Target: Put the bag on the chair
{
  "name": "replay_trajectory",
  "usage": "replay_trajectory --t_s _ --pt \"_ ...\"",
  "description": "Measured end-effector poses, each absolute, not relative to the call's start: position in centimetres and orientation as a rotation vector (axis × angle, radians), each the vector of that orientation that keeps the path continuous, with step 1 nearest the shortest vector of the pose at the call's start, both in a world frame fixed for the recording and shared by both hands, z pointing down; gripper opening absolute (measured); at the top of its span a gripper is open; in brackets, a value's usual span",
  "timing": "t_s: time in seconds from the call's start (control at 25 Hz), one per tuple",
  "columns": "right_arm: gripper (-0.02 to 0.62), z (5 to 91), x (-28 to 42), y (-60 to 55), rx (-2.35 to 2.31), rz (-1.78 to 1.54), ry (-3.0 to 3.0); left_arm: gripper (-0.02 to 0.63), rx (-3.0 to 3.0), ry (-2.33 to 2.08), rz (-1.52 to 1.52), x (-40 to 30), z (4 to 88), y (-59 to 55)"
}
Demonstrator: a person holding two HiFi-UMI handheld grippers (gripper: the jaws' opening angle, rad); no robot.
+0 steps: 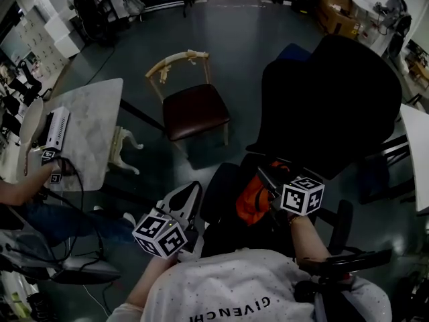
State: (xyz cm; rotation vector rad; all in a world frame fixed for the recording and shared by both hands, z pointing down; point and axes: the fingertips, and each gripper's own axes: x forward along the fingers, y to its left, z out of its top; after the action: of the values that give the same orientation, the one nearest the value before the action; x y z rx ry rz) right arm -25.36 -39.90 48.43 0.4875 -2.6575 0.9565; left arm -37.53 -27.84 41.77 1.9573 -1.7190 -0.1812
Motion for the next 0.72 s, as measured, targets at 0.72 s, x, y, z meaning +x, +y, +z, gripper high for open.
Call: replay_trajectory --t_s 0.72 --pt "-0.002 52.8 -25.0 -38.4 0.523 0.998 -2.581 0.0 1.834 -1.7 -0.117 -38.3 45.8 -26.3"
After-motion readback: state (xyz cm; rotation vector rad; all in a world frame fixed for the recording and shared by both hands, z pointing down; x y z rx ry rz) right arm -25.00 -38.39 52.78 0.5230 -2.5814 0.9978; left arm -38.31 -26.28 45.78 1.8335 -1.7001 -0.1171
